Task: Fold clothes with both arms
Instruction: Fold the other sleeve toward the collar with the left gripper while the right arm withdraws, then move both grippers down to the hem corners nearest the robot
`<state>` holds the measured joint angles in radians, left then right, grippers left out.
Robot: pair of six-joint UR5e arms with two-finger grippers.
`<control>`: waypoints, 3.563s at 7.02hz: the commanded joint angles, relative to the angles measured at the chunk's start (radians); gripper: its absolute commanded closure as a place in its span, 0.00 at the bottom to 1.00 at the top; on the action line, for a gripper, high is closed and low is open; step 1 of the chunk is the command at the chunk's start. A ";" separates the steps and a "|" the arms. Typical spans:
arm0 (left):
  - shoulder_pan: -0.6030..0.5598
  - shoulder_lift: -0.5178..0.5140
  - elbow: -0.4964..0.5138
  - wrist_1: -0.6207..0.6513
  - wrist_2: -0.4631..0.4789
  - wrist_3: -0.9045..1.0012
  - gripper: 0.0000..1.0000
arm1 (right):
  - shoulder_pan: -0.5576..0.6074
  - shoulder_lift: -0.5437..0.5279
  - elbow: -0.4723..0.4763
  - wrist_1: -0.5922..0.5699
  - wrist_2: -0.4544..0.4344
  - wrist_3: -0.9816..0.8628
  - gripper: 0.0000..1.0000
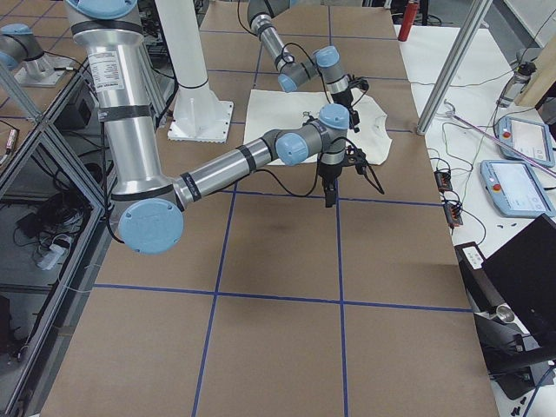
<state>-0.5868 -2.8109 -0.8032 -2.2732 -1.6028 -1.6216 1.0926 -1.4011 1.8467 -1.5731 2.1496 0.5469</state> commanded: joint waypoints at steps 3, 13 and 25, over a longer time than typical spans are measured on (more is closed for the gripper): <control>-0.004 0.077 -0.106 0.006 -0.079 0.054 0.00 | -0.051 -0.003 0.006 0.146 0.021 0.182 0.00; 0.004 0.786 -1.275 0.566 -0.149 0.367 0.00 | -0.865 -0.058 0.171 0.300 -0.524 1.027 0.00; 0.004 0.785 -1.295 0.566 -0.152 0.370 0.00 | -0.866 -0.076 0.174 0.294 -0.429 1.042 0.97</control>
<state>-0.5826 -2.0264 -2.0994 -1.7073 -1.7549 -1.2517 0.2257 -1.4771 2.0142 -1.2793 1.7139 1.5899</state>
